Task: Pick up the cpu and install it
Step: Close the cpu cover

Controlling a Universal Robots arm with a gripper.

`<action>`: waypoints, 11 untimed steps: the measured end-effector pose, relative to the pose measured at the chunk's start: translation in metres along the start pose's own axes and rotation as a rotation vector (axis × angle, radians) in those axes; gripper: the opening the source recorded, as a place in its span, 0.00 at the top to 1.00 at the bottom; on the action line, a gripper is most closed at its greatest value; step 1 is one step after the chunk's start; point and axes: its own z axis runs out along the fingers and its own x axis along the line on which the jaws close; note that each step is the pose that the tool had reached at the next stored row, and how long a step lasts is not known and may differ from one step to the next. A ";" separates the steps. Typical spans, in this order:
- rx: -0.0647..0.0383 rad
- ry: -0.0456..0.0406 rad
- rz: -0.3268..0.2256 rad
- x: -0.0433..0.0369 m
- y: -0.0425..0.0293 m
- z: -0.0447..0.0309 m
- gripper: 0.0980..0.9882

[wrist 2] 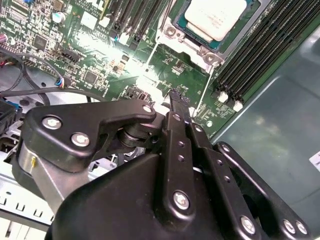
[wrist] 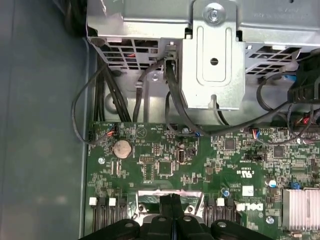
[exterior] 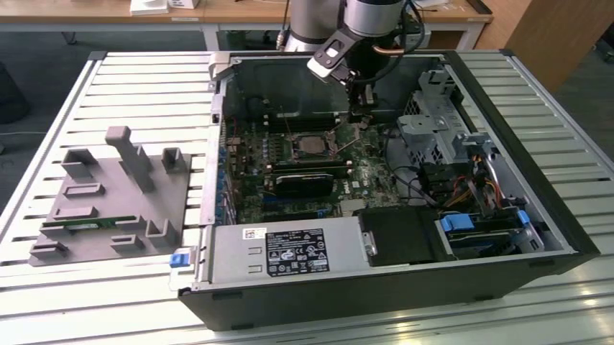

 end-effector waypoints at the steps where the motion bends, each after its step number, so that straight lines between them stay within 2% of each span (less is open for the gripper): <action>1: 0.000 0.0000 0.000 0.0001 0.0007 0.0003 0.99; 11: 0.000 -0.0009 0.000 0.0018 0.0089 0.0039 0.99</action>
